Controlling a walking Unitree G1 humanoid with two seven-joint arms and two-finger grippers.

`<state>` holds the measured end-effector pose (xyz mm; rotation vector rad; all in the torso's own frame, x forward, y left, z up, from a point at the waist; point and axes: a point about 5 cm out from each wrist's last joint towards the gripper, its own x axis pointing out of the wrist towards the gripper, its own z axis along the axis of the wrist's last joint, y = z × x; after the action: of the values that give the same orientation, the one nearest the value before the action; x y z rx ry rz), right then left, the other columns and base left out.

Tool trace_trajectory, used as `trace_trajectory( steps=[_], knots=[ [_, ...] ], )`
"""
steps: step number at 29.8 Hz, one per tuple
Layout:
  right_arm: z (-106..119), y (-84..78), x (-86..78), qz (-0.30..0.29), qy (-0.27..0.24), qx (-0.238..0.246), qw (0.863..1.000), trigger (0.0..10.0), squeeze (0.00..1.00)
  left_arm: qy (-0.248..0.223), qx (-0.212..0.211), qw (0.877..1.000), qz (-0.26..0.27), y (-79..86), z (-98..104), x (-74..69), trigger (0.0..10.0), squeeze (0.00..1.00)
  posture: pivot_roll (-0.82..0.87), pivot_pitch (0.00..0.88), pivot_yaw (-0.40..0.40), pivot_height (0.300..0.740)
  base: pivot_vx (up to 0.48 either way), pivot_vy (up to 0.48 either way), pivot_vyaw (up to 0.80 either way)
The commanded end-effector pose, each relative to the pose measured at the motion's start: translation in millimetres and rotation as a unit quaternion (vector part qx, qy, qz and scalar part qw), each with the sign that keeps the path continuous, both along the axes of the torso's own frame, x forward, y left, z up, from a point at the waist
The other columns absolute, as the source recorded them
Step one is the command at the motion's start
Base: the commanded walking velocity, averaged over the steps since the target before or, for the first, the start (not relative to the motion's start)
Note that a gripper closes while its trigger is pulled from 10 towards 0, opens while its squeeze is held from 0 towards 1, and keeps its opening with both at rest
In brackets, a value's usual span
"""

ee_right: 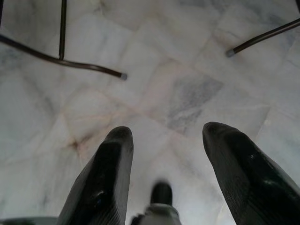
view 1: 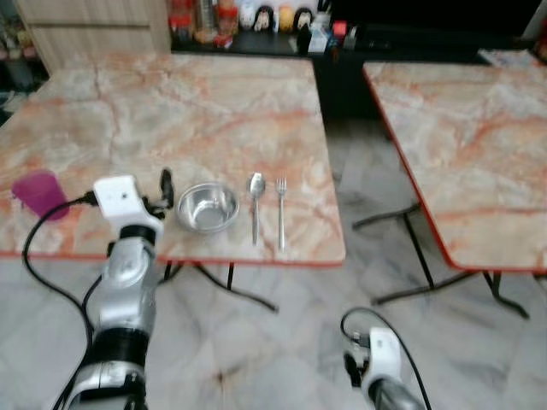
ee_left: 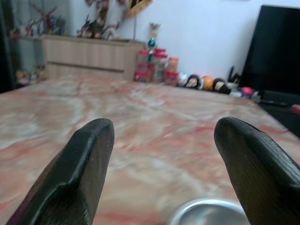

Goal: Setting the table

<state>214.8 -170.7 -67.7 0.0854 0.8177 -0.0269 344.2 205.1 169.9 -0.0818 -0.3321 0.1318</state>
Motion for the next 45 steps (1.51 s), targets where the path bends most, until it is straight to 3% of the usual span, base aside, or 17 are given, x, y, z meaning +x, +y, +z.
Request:
trace_trajectory(
  steps=[1,9,14,22,26,32,38,45],
  knots=[
    [-2,-10.1,-5.7,-0.016,0.008,-0.007,1.000,10.0,0.00,-0.003,-0.004,1.000,-0.019,-9.6,1,3.1,10.0,0.00,0.11,0.092,-0.049,0.740,0.386,0.000,0.00],
    [-4,-12.1,-8.3,-0.024,0.013,-0.006,1.000,10.0,0.00,-0.008,0.001,1.000,-0.025,-9.6,4,3.0,10.0,0.00,0.11,0.108,-0.048,0.740,0.317,0.000,0.00],
    [-5,-10.5,-10.4,-0.025,0.016,-0.004,1.000,10.0,0.00,0.015,-0.018,0.999,-0.046,-7.6,-3,0.8,10.0,0.00,0.12,0.119,-0.043,0.740,0.000,0.000,0.00],
    [-6,-8.0,-11.7,-0.025,0.019,-0.001,1.000,10.0,0.00,0.107,-0.025,0.993,-0.043,4.9,-11,6.9,10.0,0.00,0.12,0.122,-0.036,0.740,0.000,0.000,0.00],
    [-6,-6.9,-11.8,-0.025,0.019,0.001,1.000,10.0,0.00,0.113,-0.060,0.991,-0.045,6.2,-5,10.7,10.0,0.00,0.12,0.120,-0.033,0.740,0.000,0.000,0.00],
    [-7,-7.2,-12.5,-0.027,0.019,0.002,0.999,10.0,0.00,0.144,-0.078,0.985,-0.061,0.6,2,16.1,10.0,0.00,0.11,0.115,-0.029,0.740,0.000,0.000,0.00],
    [-7,-7.0,-13.4,-0.027,0.022,0.004,0.999,10.0,0.00,0.182,-0.073,0.977,-0.083,-7.1,1,18.4,10.0,0.00,0.11,0.102,-0.024,0.740,0.000,0.000,0.00],
    [-7,-4.6,-13.4,-0.023,0.022,0.008,0.999,10.0,0.00,0.209,-0.062,0.973,-0.071,-5.3,-8,17.8,10.0,0.00,0.11,0.089,-0.022,0.740,0.000,0.000,0.00]
  ],
)
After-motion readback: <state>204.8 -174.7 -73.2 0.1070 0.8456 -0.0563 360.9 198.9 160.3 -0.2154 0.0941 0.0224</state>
